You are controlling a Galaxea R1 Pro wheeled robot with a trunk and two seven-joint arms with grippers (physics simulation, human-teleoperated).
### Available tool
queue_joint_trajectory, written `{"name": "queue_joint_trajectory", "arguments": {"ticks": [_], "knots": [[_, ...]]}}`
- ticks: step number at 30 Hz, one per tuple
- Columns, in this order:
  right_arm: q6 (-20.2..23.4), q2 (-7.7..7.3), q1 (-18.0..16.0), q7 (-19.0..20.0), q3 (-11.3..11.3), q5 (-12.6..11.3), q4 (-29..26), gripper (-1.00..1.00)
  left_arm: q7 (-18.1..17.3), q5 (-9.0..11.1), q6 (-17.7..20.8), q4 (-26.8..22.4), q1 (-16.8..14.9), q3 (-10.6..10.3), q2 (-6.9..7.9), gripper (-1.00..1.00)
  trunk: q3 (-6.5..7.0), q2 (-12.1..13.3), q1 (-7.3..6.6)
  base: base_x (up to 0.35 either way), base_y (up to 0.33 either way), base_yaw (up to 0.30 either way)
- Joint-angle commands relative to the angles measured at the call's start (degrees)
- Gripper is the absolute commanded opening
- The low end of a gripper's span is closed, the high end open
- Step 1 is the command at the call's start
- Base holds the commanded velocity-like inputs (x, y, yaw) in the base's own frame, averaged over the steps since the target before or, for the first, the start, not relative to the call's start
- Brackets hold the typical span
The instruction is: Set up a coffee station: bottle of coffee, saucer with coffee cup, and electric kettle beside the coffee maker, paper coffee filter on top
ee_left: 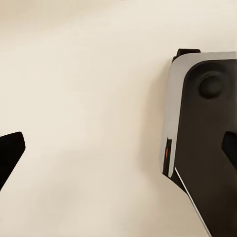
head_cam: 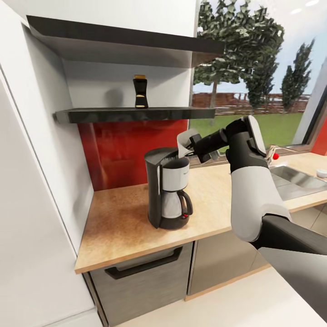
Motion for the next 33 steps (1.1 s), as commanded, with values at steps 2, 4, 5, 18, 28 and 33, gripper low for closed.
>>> {"name": "queue_joint_trajectory", "arguments": {"ticks": [2, 4, 5, 18, 28, 33], "knots": [[0.4, 0.06, -0.08, -0.42, -0.23, -0.27, 0.01, -1.0, -0.01, 0.16, -0.19, 0.08, -0.05, 0.06, 0.0, 1.0, -0.14, -0.13, 0.04, 0.025, 0.0, 0.0], [0.4, 0.06, -0.08, -0.42, -0.24, -0.27, -0.02, -1.0, -0.01, 0.16, -0.19, 0.1, -0.05, 0.05, 0.02, 1.0, -0.14, -0.13, 0.04, 0.01, 0.0, 0.0], [0.4, 0.06, -0.08, -0.42, -0.24, -0.27, -0.02, -1.0, -0.01, 0.16, -0.19, 0.1, -0.05, 0.03, 0.04, 1.0, -0.14, -0.13, 0.04, 0.005, 0.0, 0.0], [0.41, 0.06, 0.01, -0.42, -0.24, -0.27, 0.02, -1.0, -0.01, 0.15, -0.19, 0.11, -0.05, 0.04, -0.07, 1.0, -0.14, -0.13, 0.04, 0.052, 0.0, 0.0], [0.41, 0.06, 0.32, -0.46, -0.24, -0.27, 0.41, -1.0, -0.01, 0.16, -0.19, 0.11, -0.05, 0.03, -0.1, 1.0, -0.14, -0.13, 0.04, 0.031, 0.0, 0.0], [0.35, 0.06, 0.43, -0.32, -0.24, -0.25, 4.84, -1.0, -0.01, 0.16, -0.19, 0.11, -0.05, 0.07, -0.1, 1.0, -0.14, -0.13, 0.04, 0.001, 0.0, 0.0]]}}
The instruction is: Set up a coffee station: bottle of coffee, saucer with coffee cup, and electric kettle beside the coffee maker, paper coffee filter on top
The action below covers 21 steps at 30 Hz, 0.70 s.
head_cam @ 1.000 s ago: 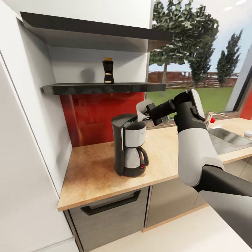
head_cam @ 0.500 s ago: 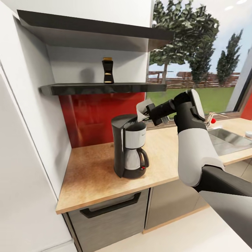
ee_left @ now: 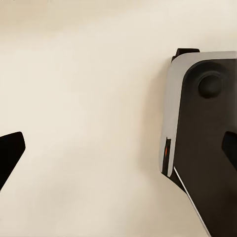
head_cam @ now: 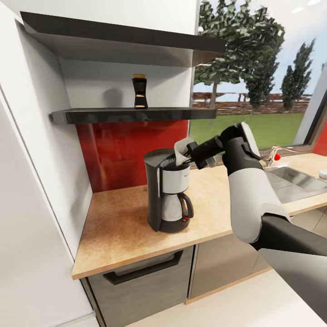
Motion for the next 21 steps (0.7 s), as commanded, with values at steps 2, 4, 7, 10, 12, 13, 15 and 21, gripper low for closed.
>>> {"name": "queue_joint_trajectory", "arguments": {"ticks": [2, 4, 7, 10, 12, 13, 15, 21], "knots": [[0.39, 0.06, -0.08, -0.37, -0.26, -0.22, 0.58, -1.0, -0.01, 0.16, -0.19, 0.05, -0.05, 0.04, 0.0, 1.0, -0.14, -0.14, 0.04, 0.0, 0.0, 0.0], [0.38, 0.06, -0.07, -0.35, -0.26, -0.19, 0.88, -1.0, -0.01, 0.16, -0.19, 0.05, -0.05, 0.03, 0.0, 1.0, -0.14, -0.14, 0.04, 0.0, 0.0, 0.0], [0.37, 0.06, -0.07, -0.29, -0.26, -0.21, 1.06, -1.0, -0.01, 0.16, -0.19, 0.05, -0.05, 0.03, 0.04, 1.0, -0.14, -0.14, 0.04, 0.0, 0.0, 0.0], [0.37, 0.06, -0.07, -0.26, -0.26, -0.24, 1.05, -1.0, -0.01, 0.16, -0.19, 0.05, -0.05, 0.05, 0.08, 1.0, -0.14, -0.14, 0.04, 0.0, 0.0, 0.0], [0.37, 0.06, -0.07, -0.25, -0.26, -0.25, 1.03, -1.0, -0.01, 0.16, -0.19, 0.05, -0.05, 0.07, 0.1, 1.0, -0.14, -0.14, 0.04, 0.0, 0.0, 0.0], [0.37, 0.06, -0.07, -0.24, -0.26, -0.26, 1.02, -1.0, -0.01, 0.16, -0.19, 0.05, -0.05, 0.07, 0.13, 1.0, -0.14, -0.14, 0.04, 0.0, 0.0, 0.0], [0.37, 0.06, -0.07, -0.24, -0.26, -0.26, 1.02, -1.0, 0.09, 0.16, -0.19, 0.05, -0.05, 0.07, 0.19, 1.0, -0.14, -0.14, 0.04, 0.0, 0.0, 0.0], [0.37, 0.06, -0.07, -0.24, -0.26, -0.26, 1.02, -1.0, 0.16, 0.16, -0.19, 0.05, -0.05, 0.08, 0.34, 1.0, -0.14, -0.14, 0.04, 0.014, 0.01, 0.0]]}}
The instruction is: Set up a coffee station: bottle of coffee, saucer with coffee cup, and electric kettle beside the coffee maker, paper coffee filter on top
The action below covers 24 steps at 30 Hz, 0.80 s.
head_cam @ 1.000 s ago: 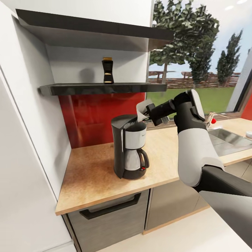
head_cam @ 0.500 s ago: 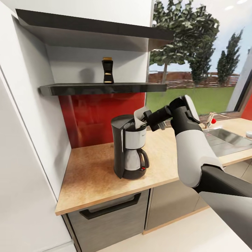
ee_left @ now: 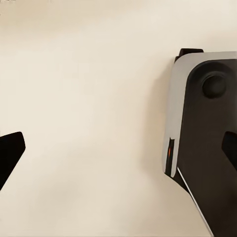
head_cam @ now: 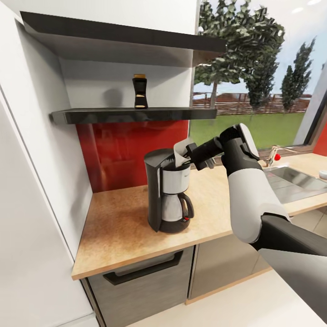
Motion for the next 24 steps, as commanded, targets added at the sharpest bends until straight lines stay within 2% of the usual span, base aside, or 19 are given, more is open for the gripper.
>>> {"name": "queue_joint_trajectory", "arguments": {"ticks": [1, 17, 18, 24], "knots": [[0.4, 0.07, -0.08, -0.41, -0.27, -0.22, -0.02, -1.0, 0.01, 0.16, -0.19, 0.05, -0.05, 0.06, 0.01, 1.0, -0.14, -0.13, 0.05, 0.045, 0.031, 0.0], [0.4, 0.07, -0.08, -0.5, -0.27, -0.2, -0.11, -1.0, 0.01, 0.16, -0.19, 0.05, -0.05, 0.06, -0.13, 1.0, -0.14, -0.13, 0.05, 0.016, 0.003, 0.0], [0.4, 0.07, -0.08, -0.5, -0.27, -0.2, -0.11, 1.0, 0.01, 0.16, -0.19, 0.05, -0.05, 0.06, -0.14, 1.0, -0.14, -0.13, 0.05, 0.05, 0.0, 0.0], [0.4, 0.07, -0.08, -0.58, -0.27, -0.21, -0.11, 1.0, 0.01, 0.16, -0.19, 0.05, -0.05, 0.06, -0.16, 1.0, -0.14, -0.13, 0.05, 0.01, 0.0, 0.0]]}}
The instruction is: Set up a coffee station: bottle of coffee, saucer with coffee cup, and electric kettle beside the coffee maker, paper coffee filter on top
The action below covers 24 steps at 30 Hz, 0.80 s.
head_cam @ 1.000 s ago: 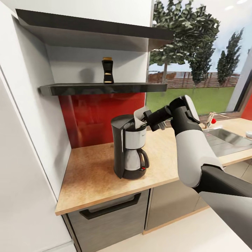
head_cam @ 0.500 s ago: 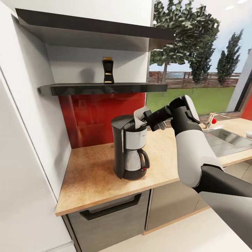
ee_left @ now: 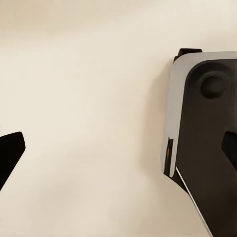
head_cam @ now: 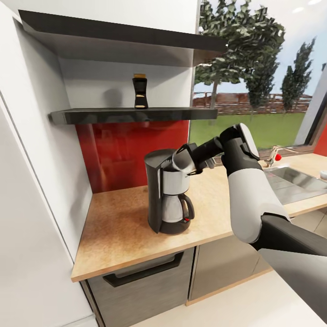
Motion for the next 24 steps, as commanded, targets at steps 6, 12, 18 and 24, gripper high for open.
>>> {"name": "queue_joint_trajectory", "arguments": {"ticks": [6, 12, 18, 24], "knots": [[0.6, 0.06, -0.08, -0.46, -0.27, -0.21, -0.02, 1.0, 0.01, 0.16, -0.19, 0.05, -0.05, 0.06, 0.08, 1.0, -0.14, -0.13, 0.04, 0.0, 0.0, 0.0], [0.6, 0.06, -0.08, -0.46, -0.27, -0.21, -0.02, 1.0, 0.01, 0.16, -0.19, 0.05, -0.05, 0.06, 0.09, 1.0, -0.14, -0.13, 0.04, 0.0, 0.0, 0.0], [0.6, 0.06, -0.08, -0.46, -0.27, -0.2, -0.1, 1.0, 0.01, 0.16, -0.19, 0.05, -0.05, 0.06, 0.09, 1.0, -0.14, -0.13, 0.04, 0.0, 0.0, 0.0], [0.6, 0.06, -0.08, -0.46, -0.27, -0.21, -0.11, 1.0, 0.01, 0.16, -0.19, 0.05, -0.05, 0.06, 0.14, 1.0, -0.14, -0.13, 0.04, 0.0, 0.0, 0.0]]}}
